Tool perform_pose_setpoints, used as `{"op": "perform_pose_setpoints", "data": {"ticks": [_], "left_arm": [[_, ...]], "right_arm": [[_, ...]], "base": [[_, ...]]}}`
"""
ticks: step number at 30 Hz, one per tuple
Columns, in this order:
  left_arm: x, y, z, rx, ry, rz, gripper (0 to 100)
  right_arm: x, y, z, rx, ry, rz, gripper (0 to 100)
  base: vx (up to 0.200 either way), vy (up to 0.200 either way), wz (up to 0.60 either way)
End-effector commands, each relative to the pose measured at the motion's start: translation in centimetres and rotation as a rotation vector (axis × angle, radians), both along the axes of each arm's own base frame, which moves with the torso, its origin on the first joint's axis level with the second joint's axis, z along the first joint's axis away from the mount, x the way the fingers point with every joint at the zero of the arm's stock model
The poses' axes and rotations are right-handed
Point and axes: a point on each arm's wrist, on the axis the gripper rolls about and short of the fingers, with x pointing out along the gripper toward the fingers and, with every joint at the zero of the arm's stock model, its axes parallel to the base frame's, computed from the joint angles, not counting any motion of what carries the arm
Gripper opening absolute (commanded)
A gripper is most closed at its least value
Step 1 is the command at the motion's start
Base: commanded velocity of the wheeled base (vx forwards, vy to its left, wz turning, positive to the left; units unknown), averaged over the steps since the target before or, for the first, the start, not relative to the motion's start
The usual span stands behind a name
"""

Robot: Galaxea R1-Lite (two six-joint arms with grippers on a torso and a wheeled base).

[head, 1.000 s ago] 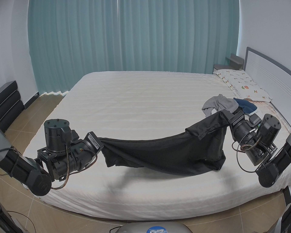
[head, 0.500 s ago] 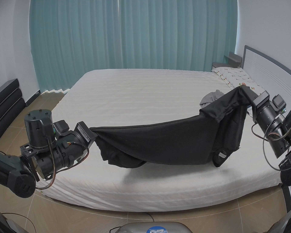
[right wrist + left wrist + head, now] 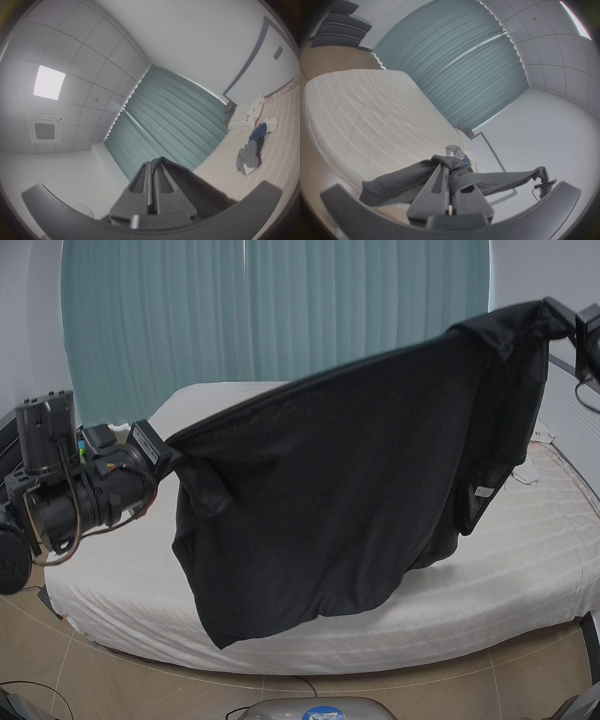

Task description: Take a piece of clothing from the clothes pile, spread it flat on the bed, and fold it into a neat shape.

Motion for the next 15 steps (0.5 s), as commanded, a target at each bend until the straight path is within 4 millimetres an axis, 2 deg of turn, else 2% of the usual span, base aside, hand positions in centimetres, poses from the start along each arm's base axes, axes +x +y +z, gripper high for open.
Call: {"op": "perform_pose_setpoints", "data": {"ticks": [1,2,3,5,12,15], "left_arm": [[7.2,-0.5,0.0,0.040,0.084,0.080,0],[8.3,-0.7,-0.6,0.044,0.099,0.085,0],[8.6,-0.7,-0.8,0.046,0.105,0.086,0],[10.7,-1.3,-2.8,0.062,0.148,0.087,0],[14.7,-2.6,-7.3,0.091,0.230,0.086,0],[16.0,-3.0,-8.9,0.099,0.249,0.090,0]], "right_arm": [[8.1,-1.4,0.9,-0.020,0.116,-0.121,0],[9.3,-1.4,0.0,-0.025,0.156,-0.127,0],[9.6,-1.4,-0.3,-0.026,0.163,-0.128,0],[12.4,-1.5,-2.6,-0.035,0.233,-0.139,0],[18.3,-0.9,-8.4,-0.023,0.276,-0.142,0],[19.9,-0.6,-10.5,-0.030,0.274,-0.142,0]], "base": [[0.000,0.000,0.00],[0.000,0.000,0.00],[0.000,0.000,0.00],[0.000,0.000,0.00],[0.200,0.000,0.00],[0.200,0.000,0.00]]}}
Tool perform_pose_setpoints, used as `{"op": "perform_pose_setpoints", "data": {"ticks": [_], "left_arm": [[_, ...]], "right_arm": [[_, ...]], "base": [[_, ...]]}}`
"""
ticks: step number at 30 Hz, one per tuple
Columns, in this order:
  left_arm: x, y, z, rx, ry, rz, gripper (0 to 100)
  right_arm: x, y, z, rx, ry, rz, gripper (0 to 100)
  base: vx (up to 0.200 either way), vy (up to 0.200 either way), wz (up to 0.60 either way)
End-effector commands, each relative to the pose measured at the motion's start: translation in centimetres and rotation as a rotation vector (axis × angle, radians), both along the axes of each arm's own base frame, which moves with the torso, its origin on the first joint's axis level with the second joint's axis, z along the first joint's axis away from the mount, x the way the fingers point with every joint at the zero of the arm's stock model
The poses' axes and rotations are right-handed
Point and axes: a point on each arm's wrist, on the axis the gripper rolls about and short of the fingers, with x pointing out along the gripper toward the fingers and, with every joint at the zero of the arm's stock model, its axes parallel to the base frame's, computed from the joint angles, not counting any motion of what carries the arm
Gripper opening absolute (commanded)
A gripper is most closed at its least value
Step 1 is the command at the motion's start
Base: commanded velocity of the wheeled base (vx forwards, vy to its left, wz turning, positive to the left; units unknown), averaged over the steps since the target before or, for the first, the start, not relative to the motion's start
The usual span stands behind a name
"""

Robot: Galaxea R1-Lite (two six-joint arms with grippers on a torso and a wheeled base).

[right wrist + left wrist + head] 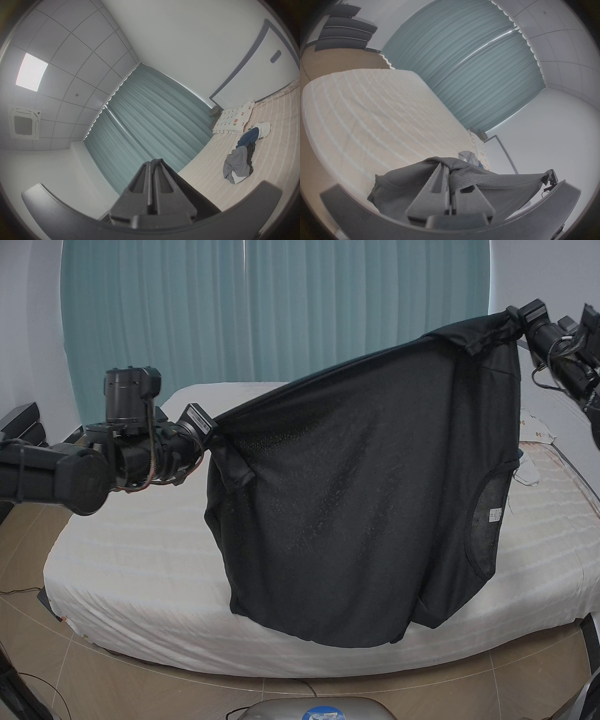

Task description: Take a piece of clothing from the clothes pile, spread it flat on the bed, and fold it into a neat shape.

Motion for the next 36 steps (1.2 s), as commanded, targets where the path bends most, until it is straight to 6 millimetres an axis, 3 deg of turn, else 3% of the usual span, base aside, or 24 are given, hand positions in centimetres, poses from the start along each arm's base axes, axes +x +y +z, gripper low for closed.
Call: {"op": "perform_pose_setpoints", "data": {"ticks": [1,7,8,12,13,14,19,25,29,30,31,36], "left_arm": [[4.7,-1.2,-6.2,0.035,0.109,0.013,0],[6.7,-1.7,-9.1,0.041,0.135,0.014,0],[6.7,-1.7,-9.2,0.041,0.136,0.014,0],[8.3,-2.5,-12.3,0.036,0.145,0.012,0],[8.3,-2.5,-12.3,0.036,0.145,0.012,0],[8.7,-2.9,-13.6,0.039,0.155,0.008,0],[10.3,-3.4,-16.1,0.004,0.185,0.043,0],[11.1,-3.6,-18.3,-0.015,0.215,0.073,0],[11.8,-3.8,-18.9,-0.017,0.213,0.075,0],[11.8,-3.8,-18.9,-0.017,0.213,0.075,0],[12.3,-3.9,-19.1,-0.019,0.205,0.083,100],[12.4,-4.0,-20.2,-0.009,0.221,0.086,100]], "right_arm": [[6.8,0.5,-8.3,-0.018,0.138,-0.016,0],[10.1,1.6,-14.2,-0.031,0.260,-0.009,0],[10.2,1.6,-14.3,-0.033,0.263,-0.010,0],[12.0,2.8,-19.3,-0.046,0.317,0.008,0],[12.0,2.8,-19.3,-0.046,0.317,0.008,0],[12.6,3.1,-21.4,-0.072,0.346,0.007,0],[14.0,3.7,-25.5,-0.103,0.367,0.006,0],[14.6,3.8,-29.0,-0.112,0.407,0.008,0],[14.8,3.8,-30.0,-0.113,0.424,-0.004,0],[14.8,3.8,-30.0,-0.113,0.424,-0.004,100],[15.2,3.9,-30.8,-0.112,0.434,-0.018,100],[15.3,4.0,-32.6,-0.133,0.477,-0.015,100]], "base": [[0.200,0.000,0.00],[0.200,0.000,0.00],[0.200,0.000,0.00],[0.200,0.000,0.00],[0.200,0.000,0.00],[0.200,0.000,0.00],[0.000,0.000,0.00],[0.000,0.000,0.00],[0.000,0.000,0.00],[0.000,0.000,0.00],[0.000,0.000,0.00],[0.000,0.000,0.00]]}}
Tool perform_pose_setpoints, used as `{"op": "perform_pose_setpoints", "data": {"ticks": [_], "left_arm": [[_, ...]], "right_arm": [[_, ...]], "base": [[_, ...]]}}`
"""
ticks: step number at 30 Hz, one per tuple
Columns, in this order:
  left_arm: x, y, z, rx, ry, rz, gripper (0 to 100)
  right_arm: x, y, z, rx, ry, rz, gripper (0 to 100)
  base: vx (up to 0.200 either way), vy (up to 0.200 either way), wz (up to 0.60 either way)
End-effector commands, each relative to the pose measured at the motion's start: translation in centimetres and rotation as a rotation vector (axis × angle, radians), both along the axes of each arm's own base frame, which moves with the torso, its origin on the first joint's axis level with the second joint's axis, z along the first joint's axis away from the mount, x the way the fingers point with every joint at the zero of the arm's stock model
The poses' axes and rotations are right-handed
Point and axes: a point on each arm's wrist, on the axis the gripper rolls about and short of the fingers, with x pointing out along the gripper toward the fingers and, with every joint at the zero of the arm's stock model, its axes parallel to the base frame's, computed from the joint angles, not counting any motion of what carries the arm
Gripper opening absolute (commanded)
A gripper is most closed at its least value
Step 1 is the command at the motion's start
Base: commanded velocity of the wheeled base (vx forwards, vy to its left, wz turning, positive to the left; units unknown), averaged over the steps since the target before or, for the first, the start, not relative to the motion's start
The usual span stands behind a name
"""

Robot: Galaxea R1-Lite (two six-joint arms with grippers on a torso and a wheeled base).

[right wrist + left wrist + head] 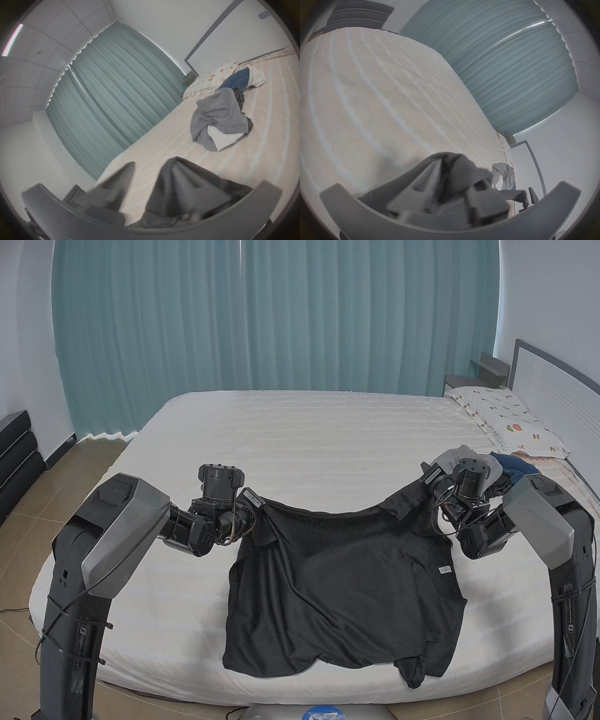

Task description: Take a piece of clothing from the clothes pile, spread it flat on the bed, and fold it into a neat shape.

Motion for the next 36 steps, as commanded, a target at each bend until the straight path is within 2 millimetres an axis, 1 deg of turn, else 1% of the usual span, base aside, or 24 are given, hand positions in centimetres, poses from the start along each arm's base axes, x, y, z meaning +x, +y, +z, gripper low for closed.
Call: {"op": "perform_pose_setpoints", "data": {"ticks": [1,2,4,6,7,10,11,12,13,17,19,20,21,24,29,30,32,35,36], "left_arm": [[0.3,0.1,-2.1,0.024,0.036,0.017,100],[0.4,0.4,-2.4,0.040,0.046,0.041,100],[0.5,0.6,-2.9,0.059,0.063,0.063,100],[1.0,1.1,-2.9,0.078,0.080,0.097,100],[1.0,1.1,-2.9,0.078,0.080,0.097,100],[1.0,2.3,-3.3,0.123,0.191,0.114,100],[1.0,2.4,-3.3,0.125,0.195,0.115,100],[0.7,3.2,-3.4,0.159,0.265,0.108,100],[0.6,3.8,-3.5,0.187,0.312,0.105,100],[-0.1,4.8,-3.6,0.241,0.426,0.081,100],[-0.4,5.2,-3.2,0.212,0.446,0.045,100],[-0.4,5.7,-2.4,0.185,0.441,0.030,100],[-0.7,6.1,-1.7,0.154,0.441,0.006,100],[-1.6,6.5,-0.3,0.105,0.441,-0.044,100],[-3.8,7.7,0.6,0.080,0.401,-0.094,100],[-3.9,7.8,0.6,0.080,0.400,-0.094,100],[-5.5,8.1,0.7,0.074,0.354,-0.133,100],[-8.0,8.2,0.4,0.073,0.338,-0.144,100],[-9.0,8.3,0.4,0.071,0.335,-0.145,100]], "right_arm": [[0.2,0.0,-3.3,-0.019,0.077,0.000,100],[0.2,-0.2,-3.9,-0.031,0.100,-0.002,100],[0.2,-0.5,-4.4,-0.046,0.129,-0.010,100],[0.2,-1.6,-5.3,-0.067,0.186,-0.033,100],[0.2,-1.6,-5.3,-0.067,0.186,-0.033,100],[0.0,-3.5,-5.4,-0.074,0.261,-0.072,100],[-0.1,-3.6,-5.3,-0.074,0.264,-0.074,100],[-0.4,-4.5,-5.0,-0.079,0.312,-0.089,100],[-0.7,-5.0,-5.2,-0.081,0.343,-0.096,100],[-1.4,-6.0,-5.2,-0.075,0.358,-0.105,100],[-2.0,-6.6,-4.9,-0.056,0.361,-0.094,100],[-2.3,-6.8,-4.6,-0.043,0.364,-0.071,100],[-2.9,-7.0,-4.2,-0.025,0.368,-0.039,100],[-4.4,-7.2,-3.6,0.016,0.374,0.017,100],[-7.5,-7.1,-3.6,0.031,0.402,0.077,100],[-7.6,-7.1,-3.5,0.031,0.402,0.077,100],[-9.6,-7.0,-2.9,0.043,0.421,0.113,100],[-12.1,-6.8,-2.1,0.055,0.444,0.166,100],[-13.2,-6.6,-2.1,0.058,0.466,0.185,100]], "base": [[0.000,0.000,0.00],[0.000,0.000,0.00],[0.000,0.000,0.00],[0.000,0.000,0.00],[0.000,0.000,0.00],[0.000,0.000,0.00],[0.000,0.000,0.00],[0.000,0.000,0.00],[0.000,0.000,0.00],[0.000,0.000,0.00],[0.000,0.000,0.00],[0.000,0.000,0.00],[0.000,0.000,0.00],[0.000,0.000,0.00],[0.000,0.000,0.00],[0.000,0.000,0.00],[0.000,0.000,0.00],[0.000,0.000,0.00],[0.000,0.000,0.00]]}}
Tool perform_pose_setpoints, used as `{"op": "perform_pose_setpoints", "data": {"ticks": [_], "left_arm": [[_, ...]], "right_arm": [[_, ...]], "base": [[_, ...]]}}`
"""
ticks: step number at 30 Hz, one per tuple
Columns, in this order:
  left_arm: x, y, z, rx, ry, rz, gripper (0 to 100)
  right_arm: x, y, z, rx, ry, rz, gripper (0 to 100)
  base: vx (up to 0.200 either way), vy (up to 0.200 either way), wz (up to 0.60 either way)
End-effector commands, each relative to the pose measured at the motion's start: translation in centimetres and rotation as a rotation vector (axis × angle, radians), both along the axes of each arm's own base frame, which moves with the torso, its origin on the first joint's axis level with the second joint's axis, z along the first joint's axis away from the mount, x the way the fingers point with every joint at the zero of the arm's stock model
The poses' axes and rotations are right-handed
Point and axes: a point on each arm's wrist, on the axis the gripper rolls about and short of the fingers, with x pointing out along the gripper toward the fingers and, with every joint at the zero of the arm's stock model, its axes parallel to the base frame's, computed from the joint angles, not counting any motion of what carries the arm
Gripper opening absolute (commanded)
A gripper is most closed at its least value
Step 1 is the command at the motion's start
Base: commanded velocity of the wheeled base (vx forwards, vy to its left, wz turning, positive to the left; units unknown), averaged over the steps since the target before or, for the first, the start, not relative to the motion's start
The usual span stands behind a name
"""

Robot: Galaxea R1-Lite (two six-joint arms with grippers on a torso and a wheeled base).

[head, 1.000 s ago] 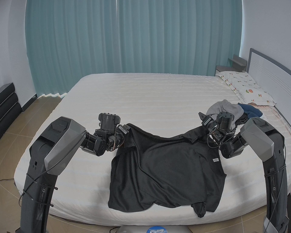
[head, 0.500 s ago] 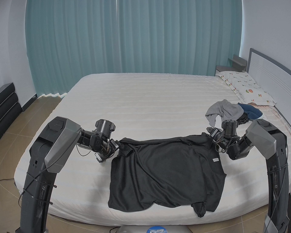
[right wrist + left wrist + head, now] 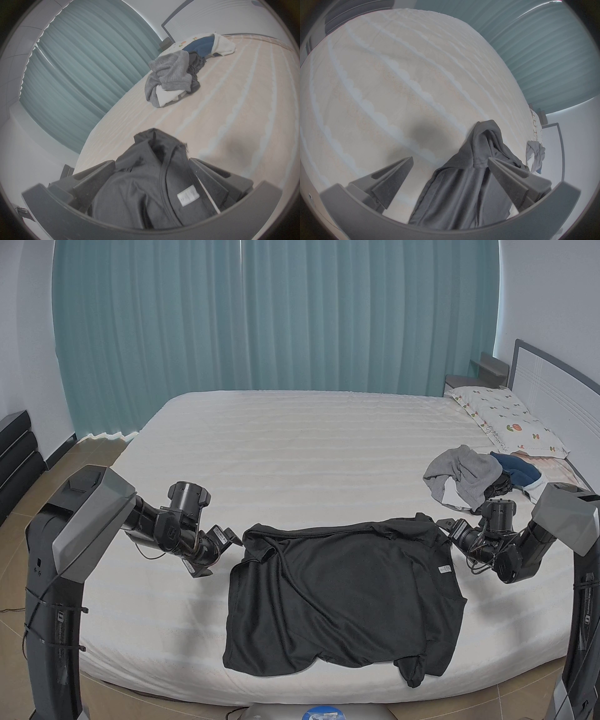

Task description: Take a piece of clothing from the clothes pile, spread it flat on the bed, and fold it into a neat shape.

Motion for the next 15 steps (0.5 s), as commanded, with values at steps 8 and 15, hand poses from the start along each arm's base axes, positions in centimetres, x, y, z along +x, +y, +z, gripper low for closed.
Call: {"op": "perform_pose_setpoints", "data": {"ticks": [8,15], "left_arm": [[-10.2,0.2,0.9,-0.046,-0.126,-0.077,100],[-12.7,-0.4,0.2,-0.081,-0.209,-0.089,100]], "right_arm": [[-10.5,1.1,1.8,0.071,0.146,0.151,100],[-13.1,2.0,0.8,0.064,0.177,0.190,100]], "base": [[0.000,0.000,0.00],[-0.029,0.000,0.00]]}}
